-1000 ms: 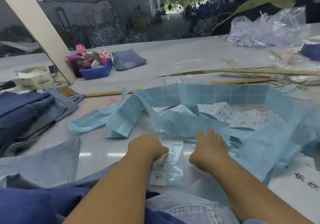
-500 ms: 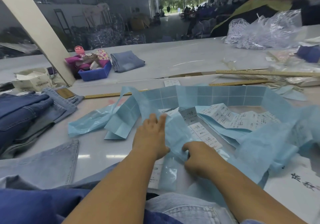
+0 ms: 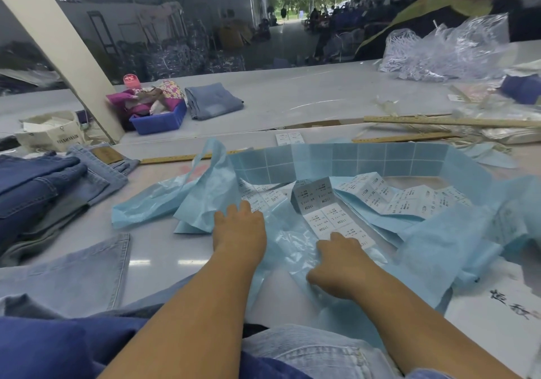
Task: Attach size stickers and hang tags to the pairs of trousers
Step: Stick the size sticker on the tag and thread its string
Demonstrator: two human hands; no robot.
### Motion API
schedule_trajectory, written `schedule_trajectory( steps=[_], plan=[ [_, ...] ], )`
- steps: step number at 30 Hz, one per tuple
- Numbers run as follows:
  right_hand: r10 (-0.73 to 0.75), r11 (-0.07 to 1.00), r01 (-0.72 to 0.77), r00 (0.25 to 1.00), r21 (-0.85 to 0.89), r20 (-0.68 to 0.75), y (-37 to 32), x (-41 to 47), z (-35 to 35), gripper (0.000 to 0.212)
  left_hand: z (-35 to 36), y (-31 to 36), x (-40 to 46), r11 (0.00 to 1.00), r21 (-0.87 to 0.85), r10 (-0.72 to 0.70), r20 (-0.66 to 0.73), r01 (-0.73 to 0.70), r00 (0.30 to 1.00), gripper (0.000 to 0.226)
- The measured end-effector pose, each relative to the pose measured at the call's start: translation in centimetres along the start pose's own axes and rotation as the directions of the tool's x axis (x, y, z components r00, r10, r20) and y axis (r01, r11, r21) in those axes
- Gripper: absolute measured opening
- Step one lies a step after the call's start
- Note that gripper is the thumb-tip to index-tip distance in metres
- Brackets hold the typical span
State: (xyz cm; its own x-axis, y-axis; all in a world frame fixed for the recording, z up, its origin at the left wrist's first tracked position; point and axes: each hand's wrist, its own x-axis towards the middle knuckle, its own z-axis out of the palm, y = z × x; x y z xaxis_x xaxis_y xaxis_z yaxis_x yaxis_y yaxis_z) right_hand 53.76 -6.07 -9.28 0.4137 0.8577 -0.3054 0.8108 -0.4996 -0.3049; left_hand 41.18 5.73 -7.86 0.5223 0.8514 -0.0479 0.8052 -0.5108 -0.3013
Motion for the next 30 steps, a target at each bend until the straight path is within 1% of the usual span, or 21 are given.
schedule_trajectory(
  steps=[2,4,5,6,7,8,9,11,13,15,16,17,18,19,20,21,22,24,26,28,30],
  plan=[
    [-0.019,0.999,0.019,1.0,0.027,0.008,-0.1,0.0,0.0,0.033,-0.2,0.2,0.0,0.994,-0.092,0.046,-0.058,-0.052,0.997,0.047],
    [-0.029,0.998,0.03,0.999,0.052,-0.02,-0.1,0.1,0.1,0.03,-0.7,0.6,0.0,0.96,-0.214,0.157,-0.126,-0.181,0.98,0.05],
    [-0.034,0.997,0.036,0.999,0.066,-0.04,-0.1,0.1,0.1,0.03,-0.8,0.8,-0.1,0.929,-0.262,0.234,-0.128,-0.26,0.964,0.048],
    [-0.039,0.996,0.044,0.997,0.081,-0.06,-0.1,0.1,0.2,0.03,-0.9,1.1,-0.2,0.899,-0.297,0.308,-0.099,-0.323,0.946,0.043],
    [-0.046,0.994,0.054,0.996,0.096,-0.078,0.0,0.2,0.2,0.03,-0.7,1.3,-0.4,0.882,-0.311,0.361,-0.039,-0.355,0.932,0.04],
    [-0.053,0.991,0.064,0.994,0.116,-0.096,0.0,0.2,0.3,0.032,-0.5,1.4,-0.5,0.886,-0.294,0.386,0.038,-0.359,0.922,0.04],
    [-0.059,0.988,0.074,0.992,0.136,-0.113,0.1,0.3,0.3,0.034,-0.2,1.4,-0.6,0.903,-0.252,0.383,0.109,-0.347,0.917,0.042],
    [-0.065,0.983,0.088,0.988,0.161,-0.142,0.3,0.5,0.3,0.039,0.0,1.0,-0.5,0.936,-0.198,0.323,0.16,-0.29,0.933,0.046],
    [-0.065,0.978,0.094,0.985,0.185,-0.157,0.3,0.8,0.4,0.041,-0.1,0.8,-0.3,0.939,-0.258,0.266,0.13,-0.227,0.955,0.043],
    [-0.078,0.969,0.11,0.986,0.219,-0.15,0.3,1.0,0.6,0.042,-0.1,0.9,-0.1,0.931,-0.294,0.239,0.037,-0.219,0.97,0.041],
    [-0.09,0.965,0.12,0.986,0.232,-0.137,0.3,1.0,0.7,0.043,0.0,1.0,-0.1,0.937,-0.273,0.222,-0.011,-0.217,0.975,0.046],
    [-0.1,0.962,0.127,0.988,0.24,-0.12,0.2,1.0,0.7,0.045,0.1,0.9,-0.1,0.949,-0.254,0.187,-0.024,-0.187,0.982,0.056],
    [-0.107,0.961,0.129,0.989,0.244,-0.1,0.2,1.0,0.8,0.047,0.3,0.8,-0.1,0.96,-0.245,0.141,0.01,-0.134,0.99,0.068],
    [-0.113,0.961,0.131,0.99,0.242,-0.086,0.2,1.0,0.8,0.048,0.5,0.5,-0.1,0.967,-0.24,0.102,0.074,-0.082,0.992,0.076],
    [-0.119,0.963,0.133,0.99,0.235,-0.076,0.2,1.0,0.8,0.048,0.7,0.3,0.0,0.968,-0.247,0.082,0.145,-0.045,0.986,0.08],
    [-0.123,0.963,0.137,0.99,0.231,-0.073,0.2,1.0,0.8,0.048,0.9,0.2,0.0,0.962,-0.274,0.085,0.21,-0.025,0.974,0.077],
    [-0.126,0.963,0.139,0.99,0.231,-0.07,0.2,1.1,0.9,0.048,0.9,0.2,0.0,0.948,-0.317,0.108,0.257,-0.022,0.96,0.07],
    [-0.135,0.957,0.147,0.989,0.251,-0.066,0.2,1.1,0.9,0.048,0.9,0.6,-0.1,0.912,-0.405,0.192,0.277,-0.067,0.942,0.053],
    [-0.139,0.949,0.151,0.988,0.277,-0.063,0.1,1.0,0.9,0.05,0.3,1.1,-0.2,0.855,-0.506,0.252,0.22,-0.11,0.942,0.05],
    [-0.141,0.95,0.153,0.988,0.274,-0.062,0.0,0.9,0.8,0.053,-0.2,1.3,-0.1,0.741,-0.663,0.267,0.154,-0.1,0.951,0.047],
    [-0.144,0.951,0.158,0.987,0.267,-0.072,-0.1,0.9,0.7,0.053,-0.6,1.2,0.0,0.578,-0.815,0.265,0.131,-0.049,0.955,0.04]
  ],
)
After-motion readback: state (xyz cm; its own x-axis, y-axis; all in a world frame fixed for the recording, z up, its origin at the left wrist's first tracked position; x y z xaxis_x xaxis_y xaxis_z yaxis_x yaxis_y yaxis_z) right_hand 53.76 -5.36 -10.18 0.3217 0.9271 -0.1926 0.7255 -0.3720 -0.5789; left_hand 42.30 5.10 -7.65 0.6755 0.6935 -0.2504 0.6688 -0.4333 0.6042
